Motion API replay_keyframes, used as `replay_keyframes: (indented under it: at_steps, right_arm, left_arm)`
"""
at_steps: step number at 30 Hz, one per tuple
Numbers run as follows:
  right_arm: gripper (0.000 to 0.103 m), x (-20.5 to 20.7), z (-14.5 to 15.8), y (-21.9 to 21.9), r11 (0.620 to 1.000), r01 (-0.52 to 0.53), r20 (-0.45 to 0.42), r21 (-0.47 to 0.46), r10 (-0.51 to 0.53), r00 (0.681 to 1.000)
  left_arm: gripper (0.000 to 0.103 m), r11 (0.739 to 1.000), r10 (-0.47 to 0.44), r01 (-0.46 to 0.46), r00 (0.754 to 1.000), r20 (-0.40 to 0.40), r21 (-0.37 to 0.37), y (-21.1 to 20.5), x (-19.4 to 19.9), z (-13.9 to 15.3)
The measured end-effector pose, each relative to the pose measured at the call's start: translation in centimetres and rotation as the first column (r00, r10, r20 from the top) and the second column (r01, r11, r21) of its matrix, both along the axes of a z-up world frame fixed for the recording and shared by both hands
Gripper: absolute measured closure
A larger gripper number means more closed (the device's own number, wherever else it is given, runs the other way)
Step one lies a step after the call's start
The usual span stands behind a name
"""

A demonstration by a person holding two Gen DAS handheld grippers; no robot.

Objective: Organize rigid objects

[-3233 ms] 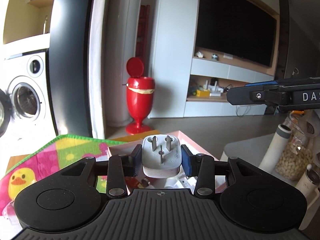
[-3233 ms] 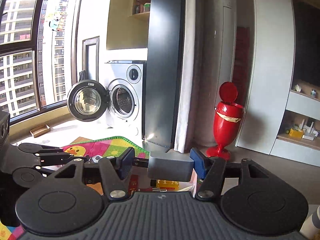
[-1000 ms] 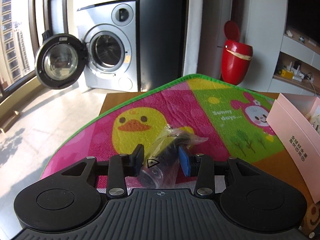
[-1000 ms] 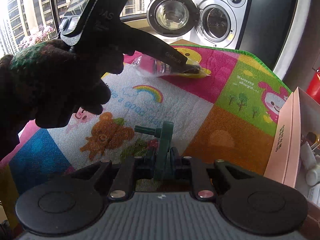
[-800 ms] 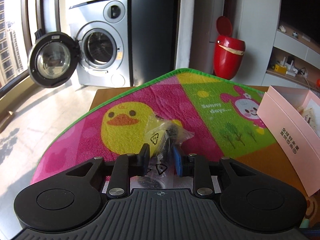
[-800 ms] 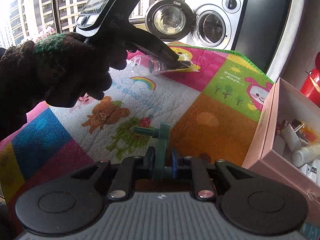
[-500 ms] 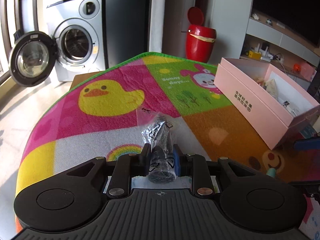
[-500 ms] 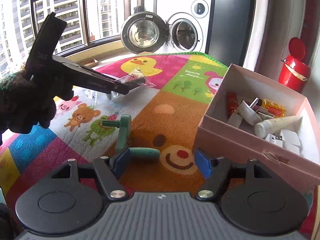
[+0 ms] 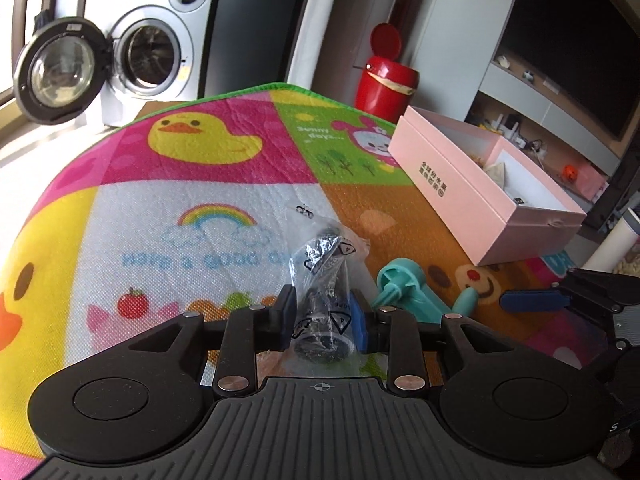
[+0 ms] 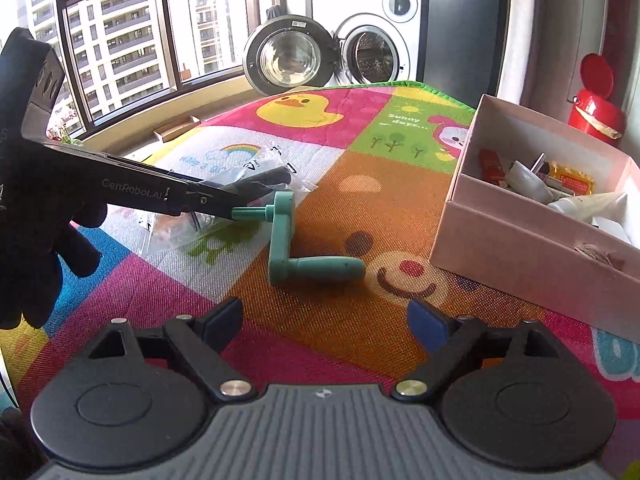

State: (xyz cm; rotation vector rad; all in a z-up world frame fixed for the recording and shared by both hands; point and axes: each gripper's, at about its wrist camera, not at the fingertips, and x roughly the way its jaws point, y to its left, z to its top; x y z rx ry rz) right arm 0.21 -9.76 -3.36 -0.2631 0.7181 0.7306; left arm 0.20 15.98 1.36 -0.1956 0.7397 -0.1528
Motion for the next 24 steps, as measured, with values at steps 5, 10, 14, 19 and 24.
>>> replay_keyframes:
  at_steps: [5,10,14,19,24]
  right_arm:
    - [0.013,0.5,0.1,-0.4,0.998,0.055,0.002,0.011,-0.055,0.999]
    - [0.013,0.8,0.4,0.2,0.997,0.074,-0.01,0.036,-0.073,0.997]
    - [0.013,1.1,0.3,0.9,0.995,0.103,0.007,0.004,-0.104,0.995]
    - [0.013,0.7,0.1,-0.6,0.973,0.21,0.17,-0.097,-0.192,0.967]
    - [0.013,0.6,0.7,-2.7,0.966,0.254,0.139,-0.039,-0.247,0.959]
  left_arm:
    - [0.071,0.999,-0.004,0.003,1.0,0.027,0.054,-1.0,-0.8,-0.1]
    - [0.07,0.998,0.019,-0.022,0.998,0.054,0.051,-1.2,-1.3,-0.4]
    - [0.07,0.999,0.046,-0.047,0.997,0.056,0.024,-0.4,-2.4,-0.5]
    - [0.07,0.997,0.083,-0.083,0.994,0.072,-0.003,0.8,-4.1,-0.7]
    - [0.07,0.993,0.109,-0.105,0.991,0.081,-0.047,1.3,-4.2,-0.9]
